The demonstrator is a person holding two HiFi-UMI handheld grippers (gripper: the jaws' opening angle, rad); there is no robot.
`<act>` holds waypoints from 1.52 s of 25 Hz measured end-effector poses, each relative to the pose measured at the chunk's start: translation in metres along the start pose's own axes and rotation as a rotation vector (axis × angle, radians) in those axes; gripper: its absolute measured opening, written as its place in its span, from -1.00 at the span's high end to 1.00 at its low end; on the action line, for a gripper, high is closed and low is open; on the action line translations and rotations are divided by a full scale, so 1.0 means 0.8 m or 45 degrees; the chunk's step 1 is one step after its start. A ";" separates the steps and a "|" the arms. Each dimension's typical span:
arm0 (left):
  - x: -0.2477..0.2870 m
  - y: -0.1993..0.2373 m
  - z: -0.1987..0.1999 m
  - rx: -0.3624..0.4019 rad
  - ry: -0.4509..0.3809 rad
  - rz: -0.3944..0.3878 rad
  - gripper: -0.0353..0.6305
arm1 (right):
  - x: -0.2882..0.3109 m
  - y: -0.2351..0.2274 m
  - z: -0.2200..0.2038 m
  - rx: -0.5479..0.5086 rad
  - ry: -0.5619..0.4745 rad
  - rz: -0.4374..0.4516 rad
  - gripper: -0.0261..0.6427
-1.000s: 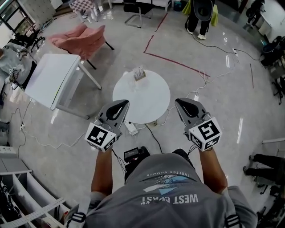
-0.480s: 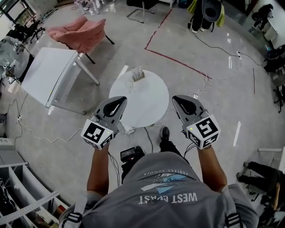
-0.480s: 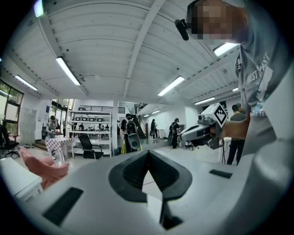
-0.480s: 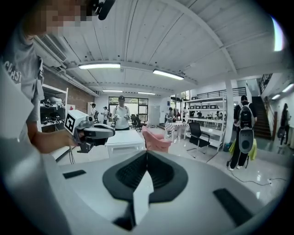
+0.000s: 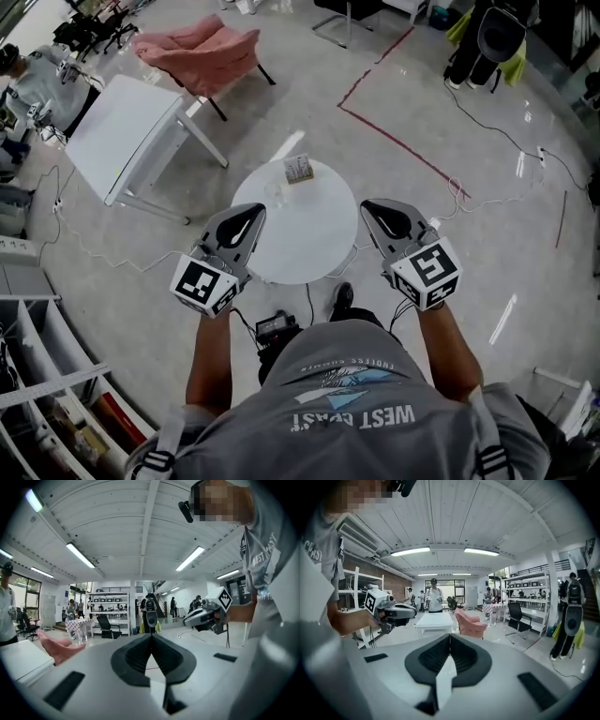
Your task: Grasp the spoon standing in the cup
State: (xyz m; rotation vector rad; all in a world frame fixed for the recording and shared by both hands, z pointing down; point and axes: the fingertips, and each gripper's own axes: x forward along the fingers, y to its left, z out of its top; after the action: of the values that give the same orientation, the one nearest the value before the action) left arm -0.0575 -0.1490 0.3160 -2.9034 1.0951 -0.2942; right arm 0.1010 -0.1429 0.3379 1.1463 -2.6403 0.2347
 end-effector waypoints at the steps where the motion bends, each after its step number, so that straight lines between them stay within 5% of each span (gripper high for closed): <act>1: 0.005 0.001 -0.001 -0.002 0.008 0.016 0.88 | 0.003 -0.006 0.000 -0.001 0.000 0.018 0.91; 17: 0.019 0.037 -0.043 -0.023 0.162 0.246 0.88 | 0.046 -0.045 -0.025 0.005 0.056 0.211 0.91; 38: 0.068 0.118 -0.174 -0.171 0.281 0.094 0.88 | 0.094 -0.032 -0.084 0.131 0.228 0.037 0.91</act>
State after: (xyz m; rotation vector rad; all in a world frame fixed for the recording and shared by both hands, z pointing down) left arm -0.1045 -0.2497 0.4535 -2.9943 1.2967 -0.5721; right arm 0.0819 -0.1960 0.4248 1.0638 -2.5139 0.4619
